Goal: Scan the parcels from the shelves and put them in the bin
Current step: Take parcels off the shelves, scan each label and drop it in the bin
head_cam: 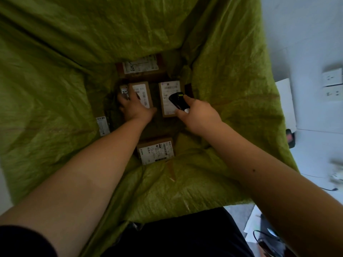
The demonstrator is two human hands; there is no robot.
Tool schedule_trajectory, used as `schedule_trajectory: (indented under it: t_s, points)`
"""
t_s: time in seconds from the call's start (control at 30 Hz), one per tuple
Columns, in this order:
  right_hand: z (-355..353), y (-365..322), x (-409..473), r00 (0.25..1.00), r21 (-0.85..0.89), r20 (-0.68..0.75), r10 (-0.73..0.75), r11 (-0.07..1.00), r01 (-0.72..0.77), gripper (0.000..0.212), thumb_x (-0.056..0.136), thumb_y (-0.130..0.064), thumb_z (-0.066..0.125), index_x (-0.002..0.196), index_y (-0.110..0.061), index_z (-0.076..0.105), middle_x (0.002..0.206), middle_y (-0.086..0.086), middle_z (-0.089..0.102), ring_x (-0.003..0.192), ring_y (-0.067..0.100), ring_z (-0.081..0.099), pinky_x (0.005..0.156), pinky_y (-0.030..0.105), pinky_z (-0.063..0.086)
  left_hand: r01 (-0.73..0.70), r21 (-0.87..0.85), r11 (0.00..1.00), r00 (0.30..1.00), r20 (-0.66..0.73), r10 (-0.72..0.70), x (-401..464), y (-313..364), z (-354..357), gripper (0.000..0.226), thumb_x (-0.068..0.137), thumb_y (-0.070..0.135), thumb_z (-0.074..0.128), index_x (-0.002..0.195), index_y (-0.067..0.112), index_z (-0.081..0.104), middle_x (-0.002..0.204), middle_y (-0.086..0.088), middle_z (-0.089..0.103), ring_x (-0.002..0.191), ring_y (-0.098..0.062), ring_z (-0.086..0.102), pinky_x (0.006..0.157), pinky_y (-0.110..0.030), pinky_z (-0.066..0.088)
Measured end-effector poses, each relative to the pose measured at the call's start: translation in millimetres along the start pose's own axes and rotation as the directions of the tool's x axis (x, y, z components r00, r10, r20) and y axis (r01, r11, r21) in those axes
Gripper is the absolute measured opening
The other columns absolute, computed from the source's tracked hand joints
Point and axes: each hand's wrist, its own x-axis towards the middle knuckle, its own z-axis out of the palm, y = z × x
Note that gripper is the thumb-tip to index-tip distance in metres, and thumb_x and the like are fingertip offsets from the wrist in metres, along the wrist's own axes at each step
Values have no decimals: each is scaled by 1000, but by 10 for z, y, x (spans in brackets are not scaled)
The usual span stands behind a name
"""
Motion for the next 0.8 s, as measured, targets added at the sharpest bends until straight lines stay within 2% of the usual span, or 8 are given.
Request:
schedule_trajectory:
  t_s: [0.2,0.53,0.63,0.73,0.8]
  points:
    - [-8,15,-83,1000,-38,5,5,999,-5,75,98,-63,54,162,-35,27,144,15,52,122,32,57,96,48,55,-66,17,998,998,22,66,41,-39,2,106,88,32,83,167,33,12,172,-7,-12,156,-39,18,123,-51,34]
    - [-110,63,-218,999,-77,-18,32,996,-33,76,97,-65,53,161,-38,26,139,17,53,118,35,58,95,51,54,-130,77,989,990,66,125,32,-4,-99,96,93,17,75,167,31,16,172,-6,-14,158,-35,15,126,-41,29]
    - [-162,84,-268,999,-89,-26,23,996,-25,75,97,-65,52,162,-36,26,138,18,53,117,35,59,95,50,54,-156,129,979,987,57,150,36,-11,-119,95,92,18,75,167,32,18,173,-4,-14,159,-36,7,128,-47,25]
    - [-179,112,-299,999,-98,-27,23,995,-25,74,97,-65,51,161,-37,27,135,19,53,114,36,59,94,49,54,-285,304,909,957,30,289,-26,24,-80,96,88,29,77,165,35,20,173,-6,-9,159,-39,-3,129,-57,6]
    - [-195,120,-302,999,-113,-30,30,993,-33,73,97,-65,51,161,-38,27,133,20,53,114,37,58,93,49,54,-436,358,825,893,59,446,-79,105,-19,97,86,39,78,165,31,21,174,-11,-5,159,-40,-3,127,-59,-1]
